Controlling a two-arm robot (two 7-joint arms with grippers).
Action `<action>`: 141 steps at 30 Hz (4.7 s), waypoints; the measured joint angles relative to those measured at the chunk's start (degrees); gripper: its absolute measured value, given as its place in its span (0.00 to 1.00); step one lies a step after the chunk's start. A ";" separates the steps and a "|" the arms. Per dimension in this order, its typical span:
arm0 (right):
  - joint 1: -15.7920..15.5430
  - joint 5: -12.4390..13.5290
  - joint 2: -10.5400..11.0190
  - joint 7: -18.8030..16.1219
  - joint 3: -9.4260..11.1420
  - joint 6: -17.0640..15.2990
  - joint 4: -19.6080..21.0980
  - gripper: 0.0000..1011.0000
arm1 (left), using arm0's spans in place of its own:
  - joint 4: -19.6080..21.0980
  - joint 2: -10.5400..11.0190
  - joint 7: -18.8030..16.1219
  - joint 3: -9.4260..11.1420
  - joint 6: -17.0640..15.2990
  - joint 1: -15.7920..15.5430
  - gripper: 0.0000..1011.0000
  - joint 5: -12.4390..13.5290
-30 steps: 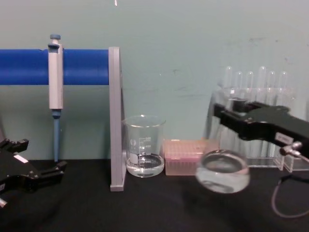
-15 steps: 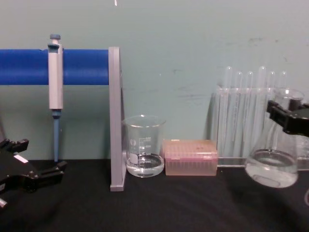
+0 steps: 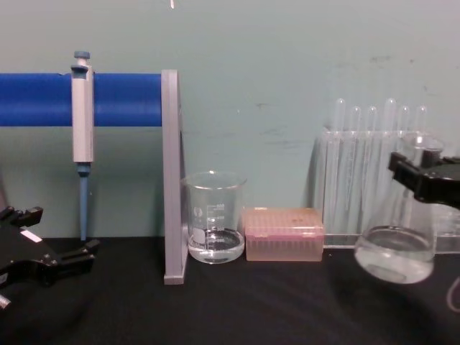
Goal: Grasp the erlenmeyer flask with one hand, shake it three times, then place it back.
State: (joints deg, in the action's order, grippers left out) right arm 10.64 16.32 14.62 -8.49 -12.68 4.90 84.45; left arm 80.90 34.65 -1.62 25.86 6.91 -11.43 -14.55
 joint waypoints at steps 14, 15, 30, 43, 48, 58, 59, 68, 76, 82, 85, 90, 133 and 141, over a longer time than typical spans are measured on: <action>1.62 1.03 0.48 -11.38 -3.61 -0.40 -0.20 0.45 | 0.00 0.00 0.00 0.00 0.00 0.00 0.99 0.00; 1.74 1.17 0.57 -11.96 -3.91 -0.40 -0.23 0.45 | 0.00 0.00 0.00 0.00 0.00 0.00 0.99 0.00; 3.54 5.03 2.91 -20.51 -8.75 -0.31 -0.43 0.45 | 0.00 0.00 0.00 0.00 0.00 0.00 0.99 0.00; 4.90 7.51 4.71 -24.09 -11.86 0.39 -0.64 0.45 | 0.00 0.00 0.00 0.00 0.00 0.00 0.99 0.00; 5.42 8.00 4.97 -23.99 -12.40 0.55 -1.07 0.45 | 0.00 0.00 0.00 0.00 0.00 0.00 0.99 0.00; 5.66 8.13 4.99 -20.63 -12.13 0.80 -1.67 0.45 | 0.00 0.00 0.00 0.00 0.00 0.00 0.99 0.00; 5.57 7.86 4.92 -19.78 -11.79 0.93 -1.72 0.45 | 0.00 0.00 0.00 0.00 0.00 0.00 0.99 0.00; 4.85 6.18 4.34 -13.66 -8.03 1.03 -2.35 0.45 | 0.00 0.00 0.00 0.00 0.00 0.00 0.99 0.00; 3.80 4.00 4.50 -8.20 -3.55 0.73 -2.67 0.45 | 0.00 0.00 0.00 0.00 0.00 0.00 0.99 0.00; 2.36 2.48 4.63 -4.80 -0.64 0.11 -1.88 0.45 | 0.00 0.00 0.00 0.00 0.00 0.00 0.99 0.00; 1.66 1.97 4.45 -3.76 0.39 -0.14 -1.35 0.45 | 0.00 0.00 0.00 0.00 0.00 0.00 0.99 0.00; 0.88 1.27 3.94 -3.23 1.50 -0.30 -0.70 0.45 | 0.00 0.00 0.00 0.00 0.00 0.00 0.99 0.00; 2.58 5.30 4.12 -19.29 -9.02 -0.71 0.98 0.45 | 0.00 0.00 0.00 0.00 0.00 0.00 0.99 0.00; 2.99 5.78 4.55 -19.04 -9.93 -0.65 0.87 0.45 | 0.00 0.00 0.00 0.00 0.00 0.00 0.99 0.00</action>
State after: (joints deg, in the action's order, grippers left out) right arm 13.64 22.09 19.16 -27.53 -22.60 4.25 85.33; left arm 80.90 34.65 -1.62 25.86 6.91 -11.43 -14.55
